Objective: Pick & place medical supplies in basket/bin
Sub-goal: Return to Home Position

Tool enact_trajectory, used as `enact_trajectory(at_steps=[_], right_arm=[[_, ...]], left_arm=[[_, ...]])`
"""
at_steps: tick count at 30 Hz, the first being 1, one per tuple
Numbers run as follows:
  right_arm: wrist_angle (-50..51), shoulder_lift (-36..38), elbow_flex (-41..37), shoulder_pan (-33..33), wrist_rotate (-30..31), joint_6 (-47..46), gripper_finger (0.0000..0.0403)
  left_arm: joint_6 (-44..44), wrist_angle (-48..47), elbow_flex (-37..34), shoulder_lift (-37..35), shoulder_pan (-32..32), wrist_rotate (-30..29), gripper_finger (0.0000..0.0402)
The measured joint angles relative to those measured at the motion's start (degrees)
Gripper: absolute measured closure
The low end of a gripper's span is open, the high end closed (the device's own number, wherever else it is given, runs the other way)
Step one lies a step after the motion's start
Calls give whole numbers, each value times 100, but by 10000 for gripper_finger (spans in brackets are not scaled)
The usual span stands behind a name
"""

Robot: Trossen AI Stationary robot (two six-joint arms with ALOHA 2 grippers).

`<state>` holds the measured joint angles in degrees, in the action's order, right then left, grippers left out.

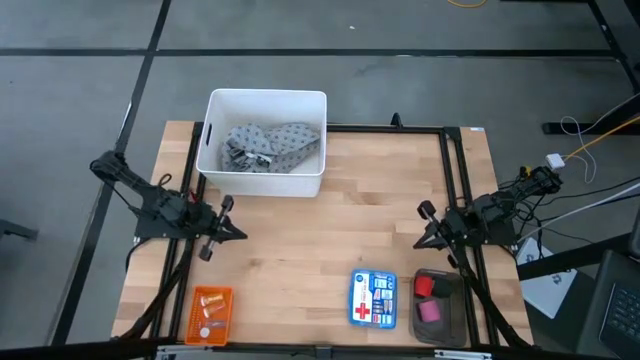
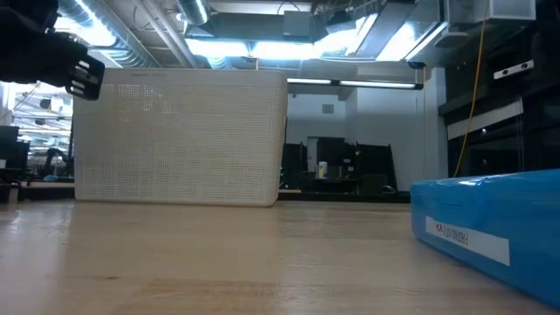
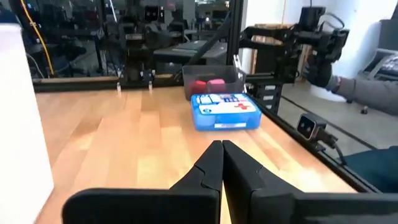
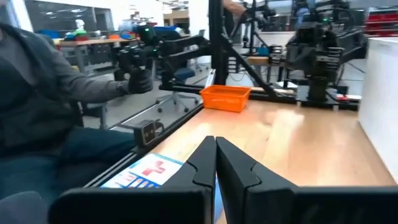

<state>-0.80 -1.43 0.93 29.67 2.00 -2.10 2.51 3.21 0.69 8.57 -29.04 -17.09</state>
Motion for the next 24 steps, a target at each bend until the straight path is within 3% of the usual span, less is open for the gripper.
enact_trajectory(at_steps=[9, 18, 24], right_arm=[[-5, 122, 0, 0, -126, -179, 390], [-491, 146, 0, -2, 481, -316, 390], [-426, 146, 0, 0, 312, -259, 390]], left_arm=[[134, -27, -4, 220, 432, 129, 396], [135, -181, -7, 220, 1300, 1137, 396], [-210, 54, -9, 215, 1691, 1289, 392]])
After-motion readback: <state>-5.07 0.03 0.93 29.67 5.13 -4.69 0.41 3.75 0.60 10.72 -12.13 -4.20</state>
